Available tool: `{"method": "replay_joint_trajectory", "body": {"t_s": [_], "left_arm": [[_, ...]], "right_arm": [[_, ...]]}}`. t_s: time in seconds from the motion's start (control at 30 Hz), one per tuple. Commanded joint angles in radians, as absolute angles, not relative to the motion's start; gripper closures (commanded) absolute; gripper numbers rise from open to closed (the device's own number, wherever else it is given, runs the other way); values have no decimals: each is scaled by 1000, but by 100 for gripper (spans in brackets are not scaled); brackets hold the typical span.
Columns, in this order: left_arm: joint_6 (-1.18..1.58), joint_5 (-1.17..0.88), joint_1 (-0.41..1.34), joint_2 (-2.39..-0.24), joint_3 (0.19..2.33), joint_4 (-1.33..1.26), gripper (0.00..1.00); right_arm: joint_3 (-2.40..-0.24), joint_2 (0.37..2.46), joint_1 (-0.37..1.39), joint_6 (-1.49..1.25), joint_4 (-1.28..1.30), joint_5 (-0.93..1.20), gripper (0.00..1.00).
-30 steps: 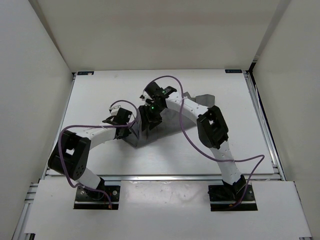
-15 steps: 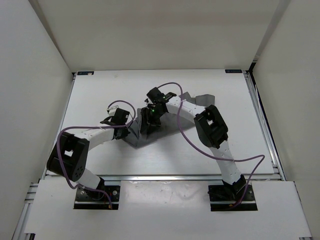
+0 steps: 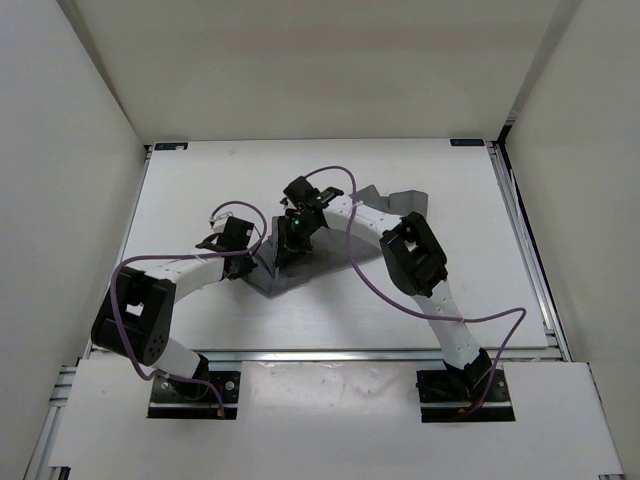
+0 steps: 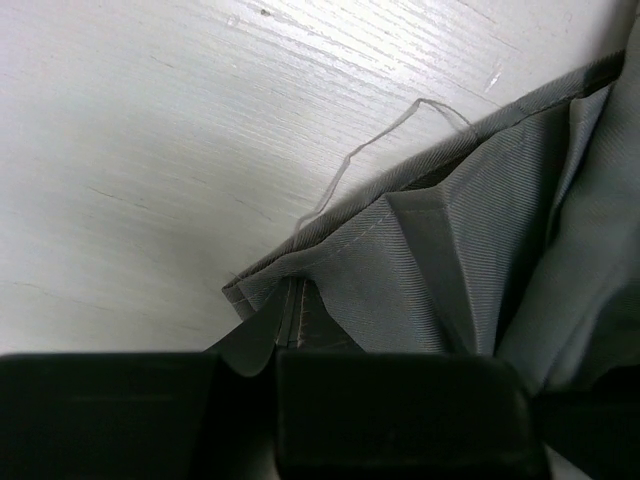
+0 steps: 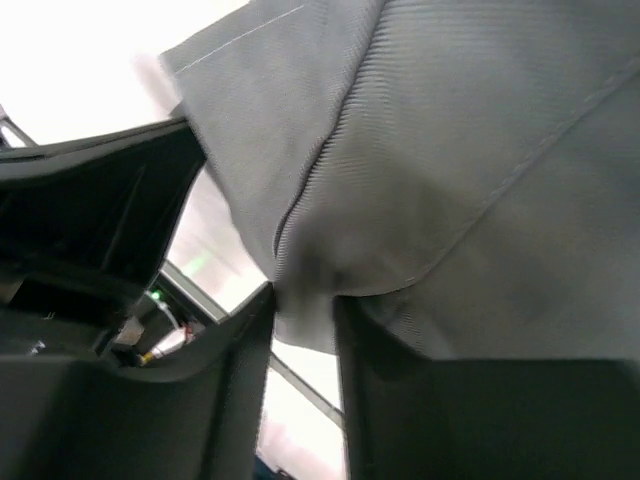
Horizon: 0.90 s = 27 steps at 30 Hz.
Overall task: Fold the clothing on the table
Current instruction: Fold the skirt
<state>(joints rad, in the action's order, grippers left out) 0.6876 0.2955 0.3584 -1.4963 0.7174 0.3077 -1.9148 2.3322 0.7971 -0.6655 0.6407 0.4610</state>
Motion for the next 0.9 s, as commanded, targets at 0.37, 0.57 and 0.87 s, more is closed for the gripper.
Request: {"method": "replay_joint_trajectory", "body": {"t_s": [0.37,0.57,0.87], "left_arm": [[660,282,321,-1519,722,351,100],[647,293,301,-1534,745,357,100],[653,304,301,-1554,767,367,100]], "right_arm": [[-1865,2248,798,-627,666,491,100],[-1731,2125,799,-600,670,505,100],[-1652,1996,824,-526,687,500,100]]}}
